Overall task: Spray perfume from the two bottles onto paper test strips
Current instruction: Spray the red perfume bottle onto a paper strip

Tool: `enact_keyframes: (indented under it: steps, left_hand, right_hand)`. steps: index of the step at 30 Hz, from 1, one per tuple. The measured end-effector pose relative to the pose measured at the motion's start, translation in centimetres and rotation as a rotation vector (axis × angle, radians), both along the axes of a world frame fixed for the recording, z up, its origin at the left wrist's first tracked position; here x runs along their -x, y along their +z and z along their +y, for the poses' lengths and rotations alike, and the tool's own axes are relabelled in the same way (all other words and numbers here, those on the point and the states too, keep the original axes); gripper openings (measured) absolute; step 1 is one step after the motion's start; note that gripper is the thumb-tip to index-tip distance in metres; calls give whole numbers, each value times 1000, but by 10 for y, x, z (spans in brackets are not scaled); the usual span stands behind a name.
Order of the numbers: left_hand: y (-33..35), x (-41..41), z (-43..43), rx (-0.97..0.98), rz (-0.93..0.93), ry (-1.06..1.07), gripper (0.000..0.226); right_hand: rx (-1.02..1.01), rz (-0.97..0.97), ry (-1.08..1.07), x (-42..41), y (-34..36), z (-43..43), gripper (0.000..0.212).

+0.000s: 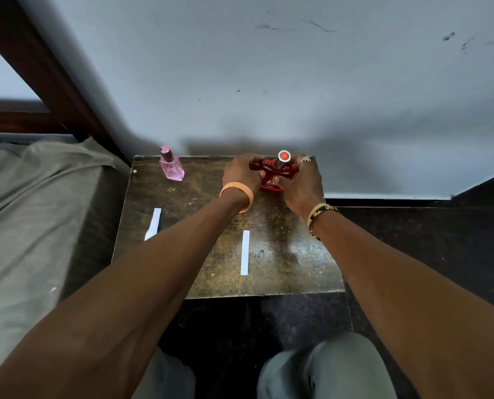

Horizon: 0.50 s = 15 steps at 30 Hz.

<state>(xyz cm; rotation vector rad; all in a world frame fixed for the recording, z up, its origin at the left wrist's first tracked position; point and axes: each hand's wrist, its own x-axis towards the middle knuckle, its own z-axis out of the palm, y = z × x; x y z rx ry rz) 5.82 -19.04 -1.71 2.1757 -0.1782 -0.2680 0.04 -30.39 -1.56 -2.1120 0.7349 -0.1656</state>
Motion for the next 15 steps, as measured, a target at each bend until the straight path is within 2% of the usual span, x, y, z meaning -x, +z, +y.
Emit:
enact_keyframes:
  steps: [2, 9, 15]
  left_hand:
    - [7, 9, 3, -7, -9, -37, 34]
    - [32, 62, 11, 54, 18, -94, 33]
    - [32, 112, 14, 58, 82, -118, 34]
  right_hand:
    - [-55, -12, -32, 13, 4, 5, 31]
    - [-41, -2, -51, 74, 30, 13, 31]
    - [-21, 88, -65, 125, 34, 15, 34]
